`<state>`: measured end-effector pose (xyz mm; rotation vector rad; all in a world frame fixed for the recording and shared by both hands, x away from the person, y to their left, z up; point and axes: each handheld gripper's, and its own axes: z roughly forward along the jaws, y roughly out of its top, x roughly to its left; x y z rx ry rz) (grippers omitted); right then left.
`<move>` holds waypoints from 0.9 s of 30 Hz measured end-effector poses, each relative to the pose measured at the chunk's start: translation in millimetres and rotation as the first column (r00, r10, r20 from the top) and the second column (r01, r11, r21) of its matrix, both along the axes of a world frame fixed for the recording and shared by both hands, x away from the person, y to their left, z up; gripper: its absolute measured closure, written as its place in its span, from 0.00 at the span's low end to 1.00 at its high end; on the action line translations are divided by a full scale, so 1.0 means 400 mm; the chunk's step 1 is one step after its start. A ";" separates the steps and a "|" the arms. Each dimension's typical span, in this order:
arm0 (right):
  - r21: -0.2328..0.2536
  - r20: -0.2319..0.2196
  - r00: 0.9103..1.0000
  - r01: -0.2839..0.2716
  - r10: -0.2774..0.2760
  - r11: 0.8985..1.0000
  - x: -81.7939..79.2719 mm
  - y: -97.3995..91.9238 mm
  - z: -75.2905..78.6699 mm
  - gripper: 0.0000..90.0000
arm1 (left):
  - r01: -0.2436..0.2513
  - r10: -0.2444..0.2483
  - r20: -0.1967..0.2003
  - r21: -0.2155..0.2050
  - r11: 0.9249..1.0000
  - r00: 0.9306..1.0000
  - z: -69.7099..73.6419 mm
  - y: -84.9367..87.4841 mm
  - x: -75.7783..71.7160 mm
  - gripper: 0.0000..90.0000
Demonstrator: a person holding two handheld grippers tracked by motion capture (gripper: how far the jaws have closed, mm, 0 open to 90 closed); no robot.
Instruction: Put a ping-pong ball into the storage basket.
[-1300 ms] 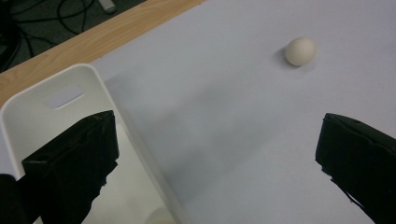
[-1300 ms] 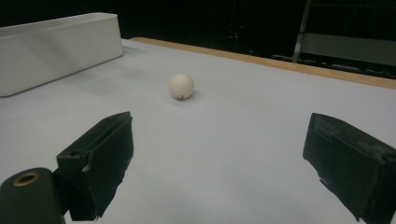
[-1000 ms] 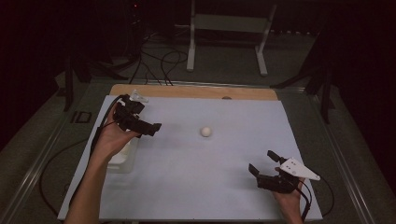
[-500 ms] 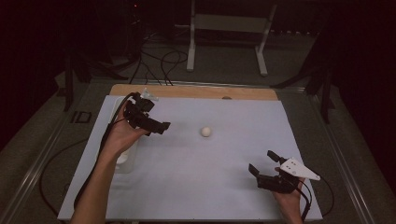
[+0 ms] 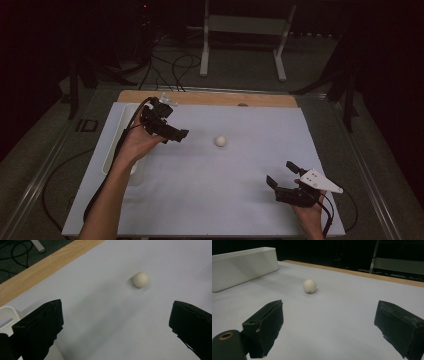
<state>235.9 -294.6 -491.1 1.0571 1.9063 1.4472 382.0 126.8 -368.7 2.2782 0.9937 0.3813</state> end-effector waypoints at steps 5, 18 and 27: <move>0.001 0.001 1.000 0.000 0.000 1.000 0.000 0.000 0.000 0.09 | 0.016 -0.016 -0.004 -0.006 1.000 1.000 0.005 -0.018 0.011 0.00; 0.002 -0.001 1.000 -0.001 0.001 1.000 -0.001 0.001 0.000 0.09 | 0.029 -0.030 -0.045 -0.011 1.000 0.999 -0.015 -0.035 0.046 0.00; 0.003 0.000 1.000 -0.005 0.005 1.000 -0.001 -0.001 0.000 0.09 | 0.059 -0.059 -0.045 -0.010 0.998 0.997 -0.017 -0.069 0.058 0.00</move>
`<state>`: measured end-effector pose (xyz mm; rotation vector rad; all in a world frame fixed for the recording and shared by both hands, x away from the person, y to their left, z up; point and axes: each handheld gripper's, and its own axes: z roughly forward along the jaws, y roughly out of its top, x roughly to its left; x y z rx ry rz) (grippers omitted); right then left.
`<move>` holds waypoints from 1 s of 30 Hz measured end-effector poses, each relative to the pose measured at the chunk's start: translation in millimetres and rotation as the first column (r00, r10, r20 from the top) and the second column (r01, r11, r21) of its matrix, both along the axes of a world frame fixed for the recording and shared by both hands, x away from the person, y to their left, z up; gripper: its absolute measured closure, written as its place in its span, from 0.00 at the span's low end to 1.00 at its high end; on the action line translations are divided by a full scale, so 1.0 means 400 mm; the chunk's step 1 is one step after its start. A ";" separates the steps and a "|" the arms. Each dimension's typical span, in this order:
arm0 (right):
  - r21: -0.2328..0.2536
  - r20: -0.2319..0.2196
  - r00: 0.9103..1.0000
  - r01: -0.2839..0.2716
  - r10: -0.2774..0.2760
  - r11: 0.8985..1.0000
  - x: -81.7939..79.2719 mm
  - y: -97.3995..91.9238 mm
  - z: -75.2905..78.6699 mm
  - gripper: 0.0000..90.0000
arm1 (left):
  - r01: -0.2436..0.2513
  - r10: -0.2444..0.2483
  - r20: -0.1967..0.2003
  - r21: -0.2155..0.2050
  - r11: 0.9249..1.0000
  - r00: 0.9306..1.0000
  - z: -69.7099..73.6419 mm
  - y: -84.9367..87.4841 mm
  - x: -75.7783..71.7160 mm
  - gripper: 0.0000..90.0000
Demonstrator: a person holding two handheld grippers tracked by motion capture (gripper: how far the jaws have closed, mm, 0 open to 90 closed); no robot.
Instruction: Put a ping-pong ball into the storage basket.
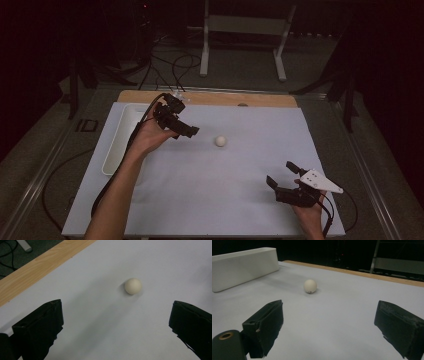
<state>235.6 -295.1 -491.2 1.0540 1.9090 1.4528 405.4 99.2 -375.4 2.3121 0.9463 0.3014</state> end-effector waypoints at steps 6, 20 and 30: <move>0.002 0.000 1.000 0.000 0.000 1.000 0.000 -0.001 0.000 0.09 | 0.015 -0.015 0.000 0.003 1.000 1.000 -0.003 -0.017 0.008 0.00; -0.002 0.000 1.000 -0.003 0.003 1.000 -0.001 0.003 -0.002 0.09 | 0.075 -0.076 0.022 0.012 0.997 0.997 -0.001 -0.058 0.021 0.00; 0.001 -0.001 1.000 -0.004 0.004 1.000 -0.001 0.002 -0.002 0.09 | 0.102 -0.102 0.020 0.036 0.994 0.995 -0.012 -0.084 0.034 0.00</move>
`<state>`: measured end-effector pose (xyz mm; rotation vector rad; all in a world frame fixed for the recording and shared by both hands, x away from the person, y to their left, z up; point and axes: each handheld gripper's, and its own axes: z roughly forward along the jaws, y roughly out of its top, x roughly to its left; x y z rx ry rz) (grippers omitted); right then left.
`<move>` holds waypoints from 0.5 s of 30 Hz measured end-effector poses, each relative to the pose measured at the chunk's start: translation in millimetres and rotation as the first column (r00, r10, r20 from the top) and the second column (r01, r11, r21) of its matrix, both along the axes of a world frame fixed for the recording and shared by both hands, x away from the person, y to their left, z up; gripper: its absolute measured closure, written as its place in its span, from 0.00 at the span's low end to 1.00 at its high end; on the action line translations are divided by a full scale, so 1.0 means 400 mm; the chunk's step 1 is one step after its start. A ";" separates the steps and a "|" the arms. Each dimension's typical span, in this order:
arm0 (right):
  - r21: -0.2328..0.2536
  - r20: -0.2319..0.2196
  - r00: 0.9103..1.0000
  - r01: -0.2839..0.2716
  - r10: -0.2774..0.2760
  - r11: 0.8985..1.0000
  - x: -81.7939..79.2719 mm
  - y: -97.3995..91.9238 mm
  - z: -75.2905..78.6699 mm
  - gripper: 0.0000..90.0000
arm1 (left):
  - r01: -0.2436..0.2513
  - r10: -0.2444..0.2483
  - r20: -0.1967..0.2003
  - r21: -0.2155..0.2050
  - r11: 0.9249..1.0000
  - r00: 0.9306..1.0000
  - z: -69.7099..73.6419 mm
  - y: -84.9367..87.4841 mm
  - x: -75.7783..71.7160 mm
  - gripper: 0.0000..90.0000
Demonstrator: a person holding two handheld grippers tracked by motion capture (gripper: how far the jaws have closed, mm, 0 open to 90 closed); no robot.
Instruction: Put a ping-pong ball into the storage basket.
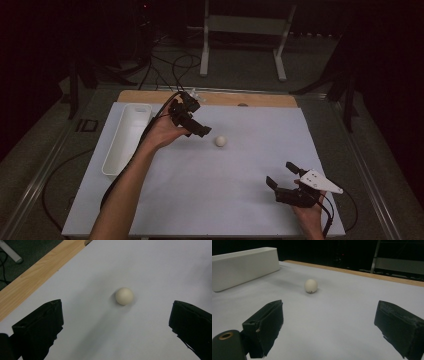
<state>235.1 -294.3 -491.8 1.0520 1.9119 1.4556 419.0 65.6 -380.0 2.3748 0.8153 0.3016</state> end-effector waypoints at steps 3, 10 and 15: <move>0.001 0.000 1.000 -0.001 0.001 1.000 0.001 0.000 0.000 0.09 | 0.001 -0.001 -0.004 0.007 1.000 1.000 -0.006 -0.004 0.005 0.00; 0.001 -0.002 1.000 -0.001 0.001 1.000 0.001 0.002 -0.001 0.09 | 0.010 -0.010 -0.007 0.020 1.000 1.000 -0.008 -0.026 0.015 0.00; 0.000 0.002 1.000 -0.001 0.001 1.000 0.000 0.000 0.000 0.09 | 0.022 -0.022 -0.012 0.033 0.999 1.000 -0.010 -0.049 0.022 0.00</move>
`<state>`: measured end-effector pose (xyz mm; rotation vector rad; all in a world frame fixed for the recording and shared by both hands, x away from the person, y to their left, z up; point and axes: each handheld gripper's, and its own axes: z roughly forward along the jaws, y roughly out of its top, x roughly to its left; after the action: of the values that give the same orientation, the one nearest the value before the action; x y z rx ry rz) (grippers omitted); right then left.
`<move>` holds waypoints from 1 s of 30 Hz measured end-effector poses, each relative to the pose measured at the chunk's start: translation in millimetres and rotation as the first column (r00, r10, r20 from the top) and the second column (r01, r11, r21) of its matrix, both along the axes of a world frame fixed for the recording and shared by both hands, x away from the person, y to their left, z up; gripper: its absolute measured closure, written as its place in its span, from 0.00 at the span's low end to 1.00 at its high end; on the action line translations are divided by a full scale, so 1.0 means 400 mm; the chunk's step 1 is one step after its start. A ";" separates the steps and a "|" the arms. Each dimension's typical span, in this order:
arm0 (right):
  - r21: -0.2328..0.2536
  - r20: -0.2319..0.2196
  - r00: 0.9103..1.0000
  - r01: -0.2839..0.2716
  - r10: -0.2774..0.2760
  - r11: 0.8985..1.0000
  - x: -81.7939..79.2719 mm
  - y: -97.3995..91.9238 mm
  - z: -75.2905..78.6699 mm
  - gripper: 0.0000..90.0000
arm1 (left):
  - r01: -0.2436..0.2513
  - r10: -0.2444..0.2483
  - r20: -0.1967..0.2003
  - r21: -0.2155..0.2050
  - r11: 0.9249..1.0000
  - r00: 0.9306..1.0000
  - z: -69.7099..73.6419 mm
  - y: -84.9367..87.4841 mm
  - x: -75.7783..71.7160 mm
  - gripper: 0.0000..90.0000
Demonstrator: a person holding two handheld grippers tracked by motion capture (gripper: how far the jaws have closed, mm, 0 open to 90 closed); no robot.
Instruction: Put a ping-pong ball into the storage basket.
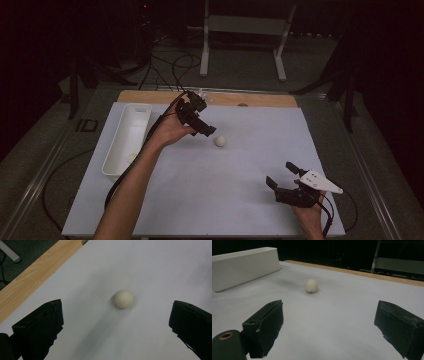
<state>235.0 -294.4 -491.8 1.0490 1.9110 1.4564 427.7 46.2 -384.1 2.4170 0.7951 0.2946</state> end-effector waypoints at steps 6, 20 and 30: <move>0.000 0.002 1.000 -0.001 0.001 1.000 0.000 -0.002 0.000 0.09 | -0.005 0.005 -0.015 0.003 1.000 1.000 -0.016 -0.011 0.011 0.00; -0.001 0.002 1.000 0.000 0.000 1.000 0.000 -0.001 0.000 0.09 | -0.014 0.015 -0.034 0.006 1.000 0.999 -0.046 -0.031 0.031 0.00; 0.000 0.000 1.000 0.001 -0.001 1.000 0.000 0.000 0.000 0.09 | -0.014 0.015 -0.064 0.012 1.000 0.998 -0.066 -0.039 0.045 0.00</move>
<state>234.8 -294.4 -491.9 1.0495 1.9099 1.4561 445.9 30.6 -410.6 2.4435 0.8416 0.2288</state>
